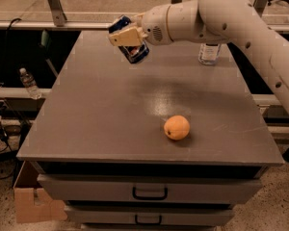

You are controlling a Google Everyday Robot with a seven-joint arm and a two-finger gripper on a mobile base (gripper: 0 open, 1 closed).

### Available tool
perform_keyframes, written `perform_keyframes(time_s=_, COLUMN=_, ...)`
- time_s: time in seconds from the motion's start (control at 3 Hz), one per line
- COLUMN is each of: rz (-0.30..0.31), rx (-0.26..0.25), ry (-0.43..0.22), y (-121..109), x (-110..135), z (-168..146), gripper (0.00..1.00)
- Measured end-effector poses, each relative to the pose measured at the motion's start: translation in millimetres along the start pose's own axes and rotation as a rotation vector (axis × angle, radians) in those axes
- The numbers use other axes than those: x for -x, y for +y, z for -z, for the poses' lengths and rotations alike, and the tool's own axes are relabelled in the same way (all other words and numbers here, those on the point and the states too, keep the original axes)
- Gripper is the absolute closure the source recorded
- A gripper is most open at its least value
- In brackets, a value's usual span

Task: Place pepsi can upright

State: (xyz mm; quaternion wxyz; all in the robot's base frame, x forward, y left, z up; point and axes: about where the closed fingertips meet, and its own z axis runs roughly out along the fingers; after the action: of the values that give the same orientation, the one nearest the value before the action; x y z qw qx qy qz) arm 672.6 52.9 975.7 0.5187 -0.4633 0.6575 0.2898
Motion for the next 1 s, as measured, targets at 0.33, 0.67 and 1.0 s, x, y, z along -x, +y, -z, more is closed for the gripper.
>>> perform_keyframes(time_s=0.33, rz=0.063, rx=0.072, ry=-0.093, y=2.8, x=-10.9, z=14.5, gripper=1.0)
perform_keyframes(time_s=0.67, rz=0.138, rx=0.144, ry=-0.207, y=14.2, x=-30.8, z=26.7, gripper=1.0)
perform_keyframes(time_s=1.0, rz=0.155, rx=0.166, ry=-0.304, y=26.5, x=-46.3, z=31.4, gripper=1.0)
